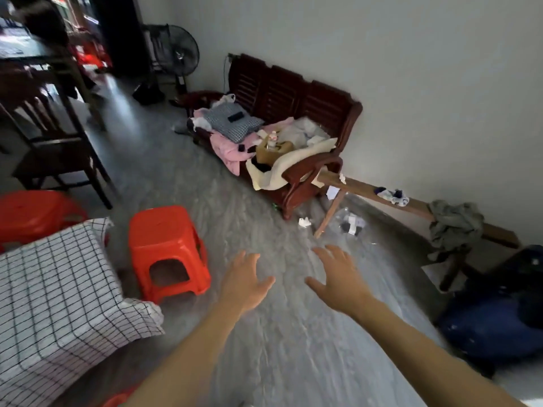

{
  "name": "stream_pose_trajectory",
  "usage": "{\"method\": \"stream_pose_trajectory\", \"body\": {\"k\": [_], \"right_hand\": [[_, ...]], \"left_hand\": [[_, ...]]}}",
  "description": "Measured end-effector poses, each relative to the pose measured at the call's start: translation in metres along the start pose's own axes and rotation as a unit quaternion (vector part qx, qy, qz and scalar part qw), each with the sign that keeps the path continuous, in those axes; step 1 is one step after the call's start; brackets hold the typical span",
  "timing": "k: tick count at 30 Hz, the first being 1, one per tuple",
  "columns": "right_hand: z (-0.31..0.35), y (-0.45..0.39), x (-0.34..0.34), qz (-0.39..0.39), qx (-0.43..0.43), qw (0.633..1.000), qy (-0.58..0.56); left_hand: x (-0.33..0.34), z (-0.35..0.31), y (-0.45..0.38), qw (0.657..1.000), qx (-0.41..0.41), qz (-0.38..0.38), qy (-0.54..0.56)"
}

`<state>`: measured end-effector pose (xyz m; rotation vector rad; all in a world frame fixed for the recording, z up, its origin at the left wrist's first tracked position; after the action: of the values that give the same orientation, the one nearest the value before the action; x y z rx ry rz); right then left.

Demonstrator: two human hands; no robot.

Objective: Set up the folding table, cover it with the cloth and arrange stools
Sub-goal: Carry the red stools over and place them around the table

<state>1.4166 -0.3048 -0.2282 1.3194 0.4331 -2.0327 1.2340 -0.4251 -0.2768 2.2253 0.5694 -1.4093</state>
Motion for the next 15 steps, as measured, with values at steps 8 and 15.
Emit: {"method": "stream_pose_trajectory", "body": {"k": [8, 15], "right_hand": [[0.019, -0.136, 0.015, 0.035, -0.051, 0.998, -0.022], [-0.005, -0.277, 0.029, 0.070, -0.086, 0.992, -0.053]], "left_hand": [[-0.034, 0.049, -0.113, 0.998, -0.017, -0.048, -0.026], [-0.021, 0.061, -0.217, 0.995, -0.088, 0.003, -0.050]]}}
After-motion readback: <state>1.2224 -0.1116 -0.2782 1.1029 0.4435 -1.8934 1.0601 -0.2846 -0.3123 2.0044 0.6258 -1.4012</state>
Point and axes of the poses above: each hand's wrist, its own y-axis away from the middle knuckle, its own x-axis out of the palm, z = x × y, the point moved 3 cm from there along -y, towards the middle knuckle, and after that the axes turned 8 degrees about -y, right-handed, at the moved point
